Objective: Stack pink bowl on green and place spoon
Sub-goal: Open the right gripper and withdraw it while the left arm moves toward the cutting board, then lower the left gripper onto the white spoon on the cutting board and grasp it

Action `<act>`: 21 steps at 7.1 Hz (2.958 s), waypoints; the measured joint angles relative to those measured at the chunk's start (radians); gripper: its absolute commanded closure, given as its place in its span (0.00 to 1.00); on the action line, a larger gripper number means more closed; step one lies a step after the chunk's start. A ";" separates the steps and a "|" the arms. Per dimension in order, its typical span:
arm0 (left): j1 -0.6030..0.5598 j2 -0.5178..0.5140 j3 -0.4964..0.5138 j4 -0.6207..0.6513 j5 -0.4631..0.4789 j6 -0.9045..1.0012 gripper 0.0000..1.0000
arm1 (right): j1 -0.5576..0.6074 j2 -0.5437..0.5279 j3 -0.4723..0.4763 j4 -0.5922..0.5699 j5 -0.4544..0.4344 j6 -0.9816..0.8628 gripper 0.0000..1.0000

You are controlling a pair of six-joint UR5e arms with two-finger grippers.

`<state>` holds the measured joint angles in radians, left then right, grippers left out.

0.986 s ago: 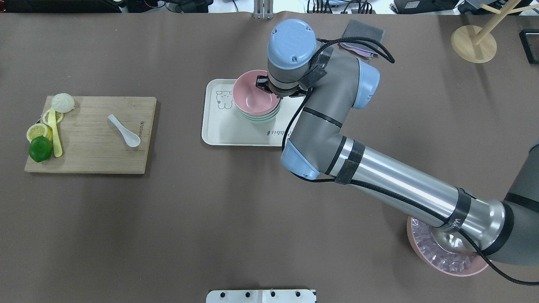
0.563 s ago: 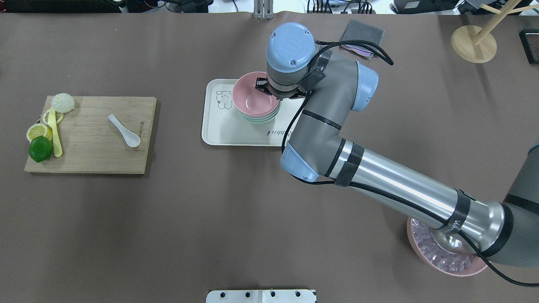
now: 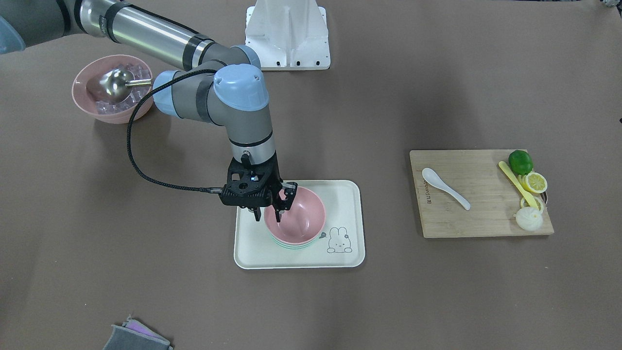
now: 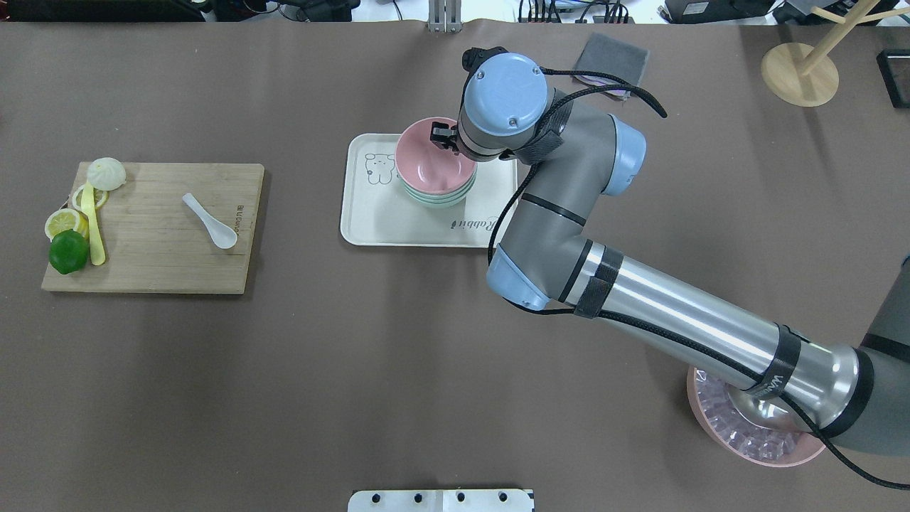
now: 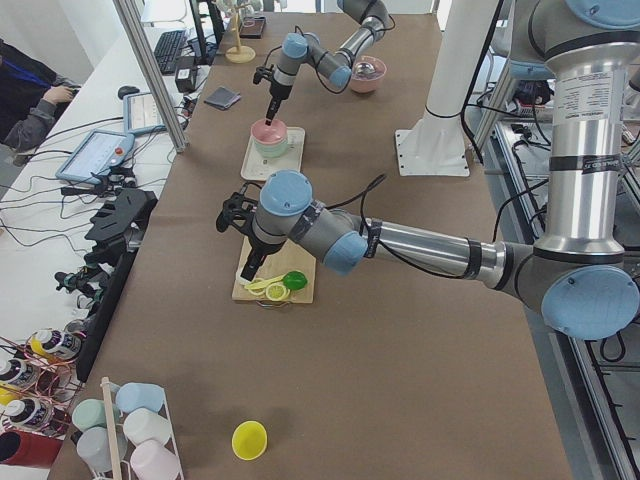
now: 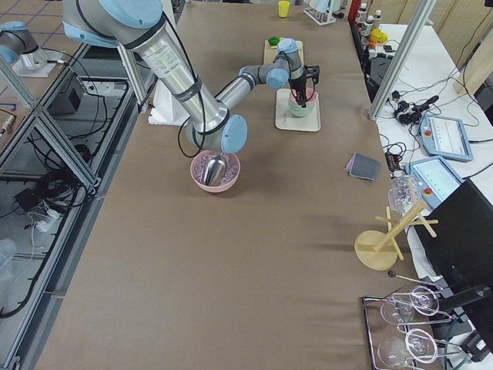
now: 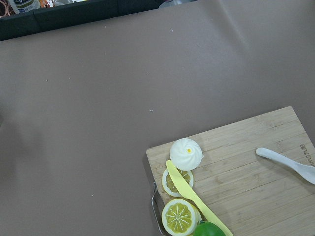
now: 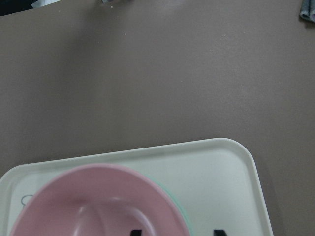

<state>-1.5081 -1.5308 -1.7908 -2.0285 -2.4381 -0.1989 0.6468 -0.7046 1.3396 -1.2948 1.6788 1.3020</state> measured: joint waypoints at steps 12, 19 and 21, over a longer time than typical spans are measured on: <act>0.555 -0.174 -0.005 0.017 0.522 -1.005 0.02 | 0.681 -0.625 0.242 0.001 0.619 -0.989 0.00; 0.769 -0.330 0.183 0.058 0.831 -1.381 0.39 | 0.833 -0.815 0.214 0.009 0.601 -1.357 0.00; 0.785 -0.329 0.184 0.059 0.844 -1.388 0.42 | 0.833 -0.822 0.214 0.012 0.601 -1.353 0.00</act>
<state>-0.7234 -1.8595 -1.6072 -1.9697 -1.5939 -1.5868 1.4802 -1.5267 1.5537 -1.2830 2.2796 -0.0515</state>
